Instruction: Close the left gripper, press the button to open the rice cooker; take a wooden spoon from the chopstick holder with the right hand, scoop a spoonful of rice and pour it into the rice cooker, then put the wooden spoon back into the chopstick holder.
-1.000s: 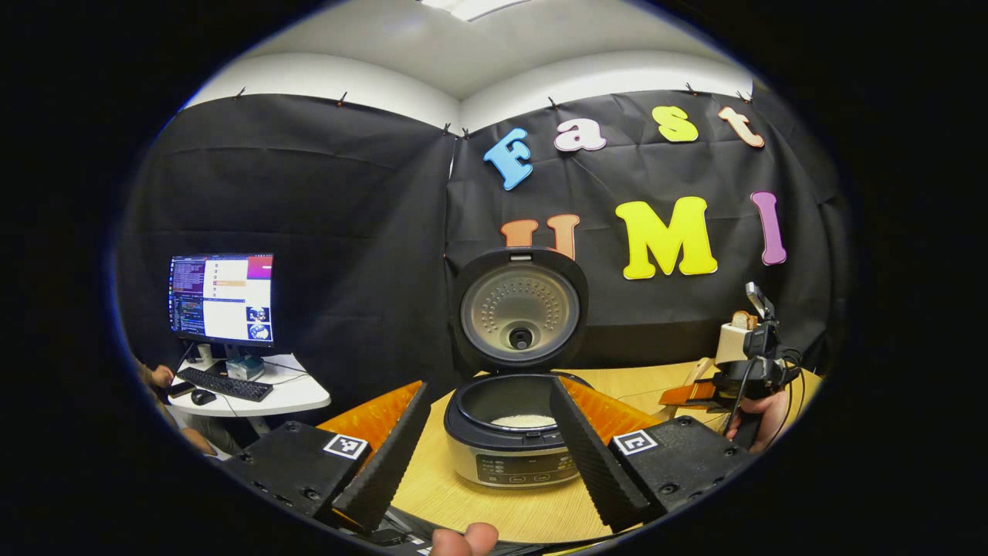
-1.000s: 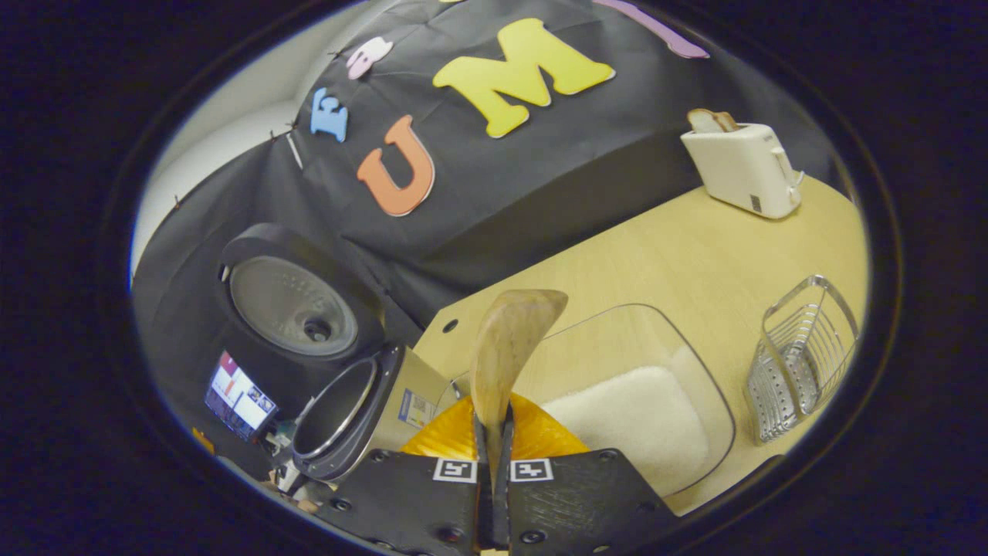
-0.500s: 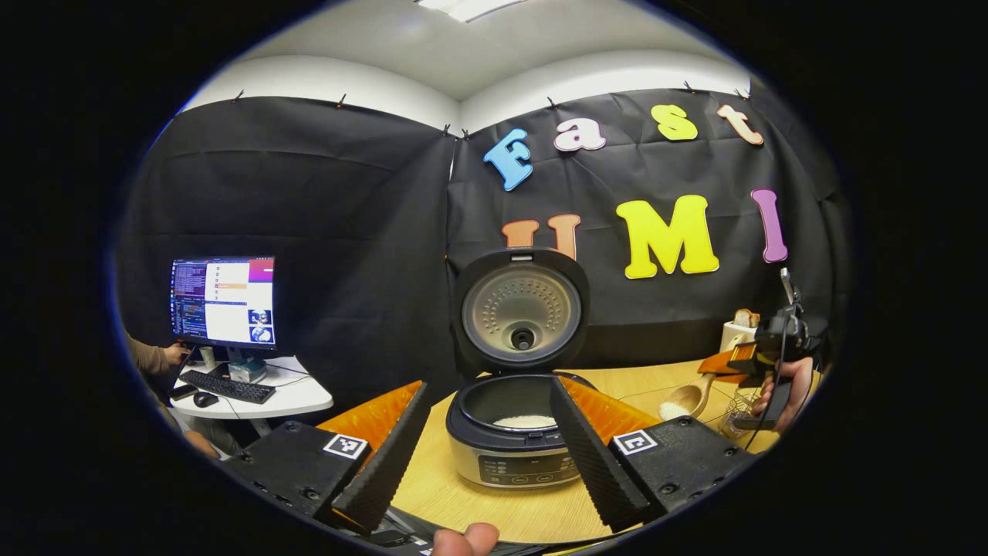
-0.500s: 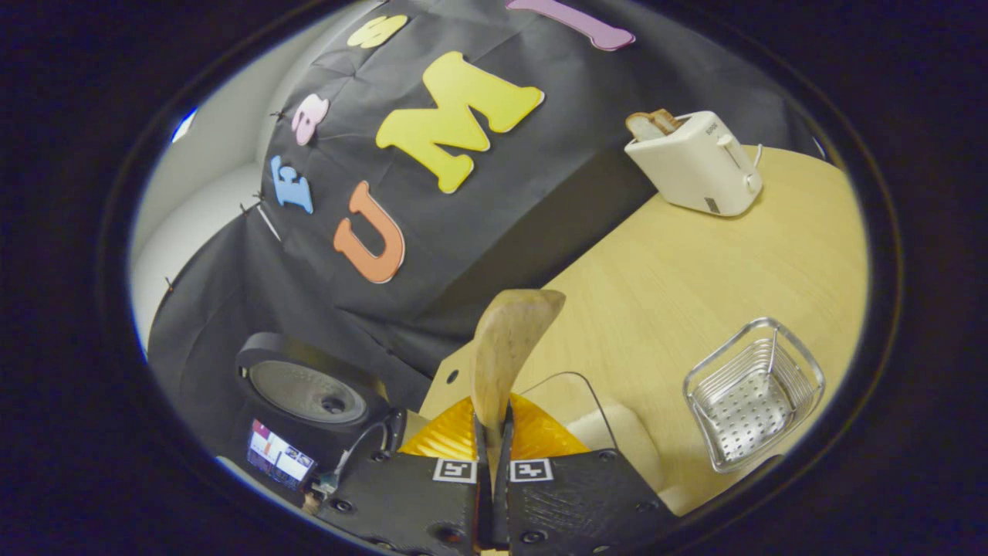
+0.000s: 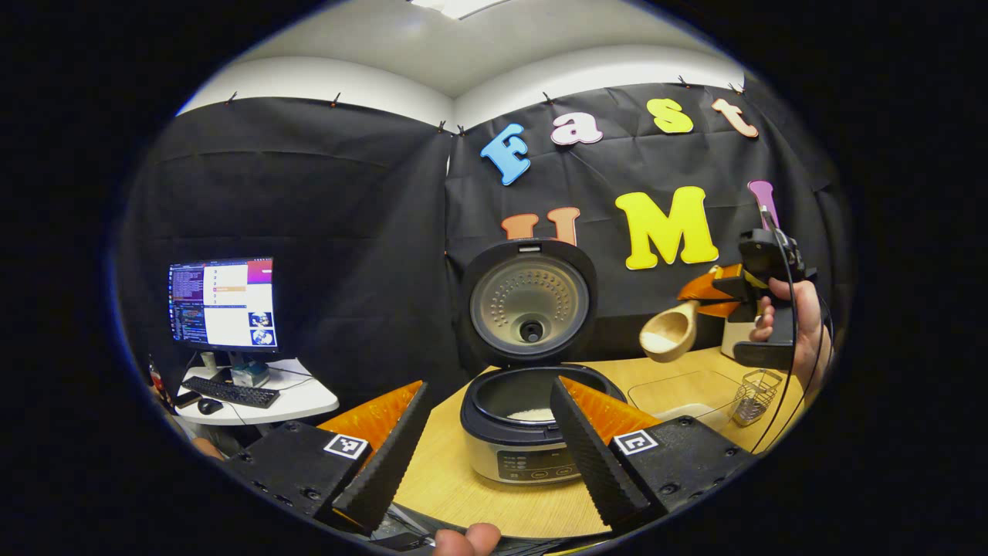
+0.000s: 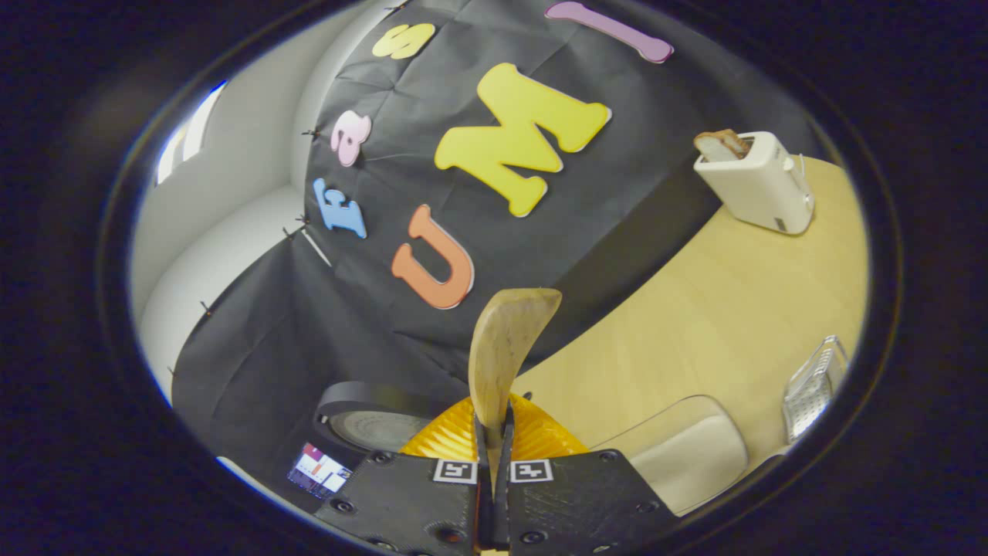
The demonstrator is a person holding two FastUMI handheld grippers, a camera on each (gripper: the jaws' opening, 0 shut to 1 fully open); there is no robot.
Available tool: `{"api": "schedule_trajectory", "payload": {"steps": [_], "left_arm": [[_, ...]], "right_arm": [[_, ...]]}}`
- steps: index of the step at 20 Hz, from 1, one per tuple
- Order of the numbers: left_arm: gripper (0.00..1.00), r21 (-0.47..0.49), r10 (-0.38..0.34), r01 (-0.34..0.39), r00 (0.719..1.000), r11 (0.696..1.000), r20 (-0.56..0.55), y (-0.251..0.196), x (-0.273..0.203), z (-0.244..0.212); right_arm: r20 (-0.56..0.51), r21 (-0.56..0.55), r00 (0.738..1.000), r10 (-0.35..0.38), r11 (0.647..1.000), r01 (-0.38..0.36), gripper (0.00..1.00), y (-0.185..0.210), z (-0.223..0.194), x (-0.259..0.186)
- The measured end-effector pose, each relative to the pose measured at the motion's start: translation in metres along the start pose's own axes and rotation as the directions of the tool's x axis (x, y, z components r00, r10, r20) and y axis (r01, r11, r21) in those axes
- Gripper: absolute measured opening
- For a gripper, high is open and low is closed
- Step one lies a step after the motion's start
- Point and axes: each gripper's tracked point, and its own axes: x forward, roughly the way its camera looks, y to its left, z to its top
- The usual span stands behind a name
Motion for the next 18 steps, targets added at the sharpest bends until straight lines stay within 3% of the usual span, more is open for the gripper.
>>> {"api": "schedule_trajectory", "payload": {"steps": [5,10,14,18], "left_arm": [[0.99,-0.014,0.026,-0.026,1.0,1.0,-0.01,0.017,0.0,-0.004],[0.99,0.001,0.049,-0.049,0.999,0.999,-0.017,0.025,0.001,-0.007],[0.99,0.009,0.069,-0.068,0.998,0.998,-0.015,0.033,0.001,-0.007],[0.99,0.009,0.077,-0.077,0.997,0.997,-0.019,0.034,-0.002,-0.009]], "right_arm": [[-0.043,-0.173,0.998,0.042,0.984,-0.049,0.01,0.061,-0.05,0.041],[-0.091,-0.377,0.995,0.03,0.924,-0.062,0.01,0.077,-0.093,0.066],[-0.085,-0.534,0.996,0.01,0.843,-0.054,0.01,0.077,-0.106,0.071],[-0.063,-0.696,0.998,0.024,0.715,-0.062,0.01,0.09,-0.112,0.068]]}}
